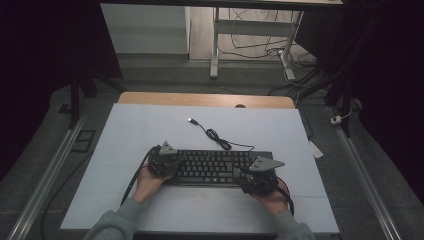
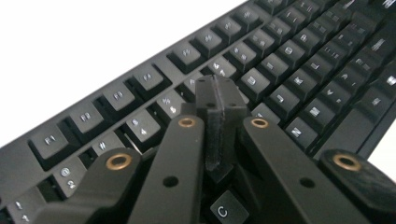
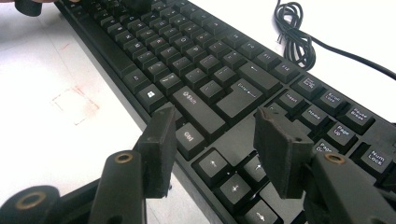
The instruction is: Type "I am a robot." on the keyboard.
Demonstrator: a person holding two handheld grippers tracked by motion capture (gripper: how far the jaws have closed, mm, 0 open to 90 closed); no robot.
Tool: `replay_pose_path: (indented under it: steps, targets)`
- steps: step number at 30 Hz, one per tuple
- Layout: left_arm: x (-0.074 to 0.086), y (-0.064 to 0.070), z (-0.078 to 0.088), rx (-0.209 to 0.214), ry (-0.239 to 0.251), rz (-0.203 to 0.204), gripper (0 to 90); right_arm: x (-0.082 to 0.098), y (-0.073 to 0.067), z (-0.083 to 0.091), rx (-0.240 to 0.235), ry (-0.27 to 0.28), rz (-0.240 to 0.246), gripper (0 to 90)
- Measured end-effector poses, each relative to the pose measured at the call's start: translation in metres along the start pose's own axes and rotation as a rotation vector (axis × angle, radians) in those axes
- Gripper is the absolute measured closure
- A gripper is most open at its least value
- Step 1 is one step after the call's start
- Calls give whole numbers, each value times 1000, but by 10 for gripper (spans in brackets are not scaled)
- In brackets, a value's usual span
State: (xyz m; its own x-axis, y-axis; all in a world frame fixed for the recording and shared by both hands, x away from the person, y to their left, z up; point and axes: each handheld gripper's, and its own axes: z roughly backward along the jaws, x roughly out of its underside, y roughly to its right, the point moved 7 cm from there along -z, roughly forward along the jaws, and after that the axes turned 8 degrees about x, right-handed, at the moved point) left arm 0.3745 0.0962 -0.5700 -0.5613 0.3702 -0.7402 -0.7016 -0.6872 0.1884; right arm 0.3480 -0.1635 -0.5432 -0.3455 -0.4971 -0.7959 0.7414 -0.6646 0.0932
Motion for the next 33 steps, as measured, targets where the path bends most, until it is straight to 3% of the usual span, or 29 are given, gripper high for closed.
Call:
replay_pose_path:
  steps: [9,16,21,33]
  targets:
    - [-2,0,25,23,68,19,853,0,1,-1,2,-2,0,489]
    - [8,3,43,27,86,36,605,0,2,-4,4,-3,5,488]
    - [17,4,53,26,72,46,470,1,4,-4,9,-6,0,484]
    - [40,5,73,14,74,71,378,1,6,-5,16,-5,-2,482]
